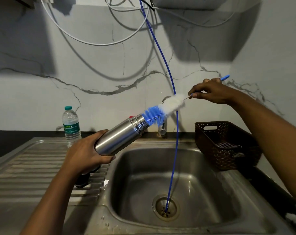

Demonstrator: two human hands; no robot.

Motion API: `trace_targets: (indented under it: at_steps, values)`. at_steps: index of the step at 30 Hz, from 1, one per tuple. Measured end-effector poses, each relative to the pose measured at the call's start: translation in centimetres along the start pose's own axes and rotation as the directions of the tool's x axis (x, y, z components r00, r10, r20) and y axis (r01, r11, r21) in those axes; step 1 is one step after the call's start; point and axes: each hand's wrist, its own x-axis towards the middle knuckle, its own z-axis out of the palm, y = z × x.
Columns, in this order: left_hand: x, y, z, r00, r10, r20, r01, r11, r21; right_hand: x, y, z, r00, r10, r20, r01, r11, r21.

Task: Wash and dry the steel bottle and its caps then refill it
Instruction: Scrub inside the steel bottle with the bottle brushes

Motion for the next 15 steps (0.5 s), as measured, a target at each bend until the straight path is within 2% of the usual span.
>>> trace_targets:
  at_steps: [7, 15]
  values:
    - [0.1, -0.2, -0.1, 0.999, 0.02, 0.025, -0.019, 0.999, -0.044, 0.4, -0.3, -1.8, 0.977, 0.042, 0.211, -0.088, 0.973, 0.213]
    - [0.1, 0.0, -0.4, 0.995, 0.073, 0.062, -0.063, 0.988, -0.141, 1.8, -0.1, -3.1, 0.957, 0.036, 0.286, -0.123, 0.948, 0.292]
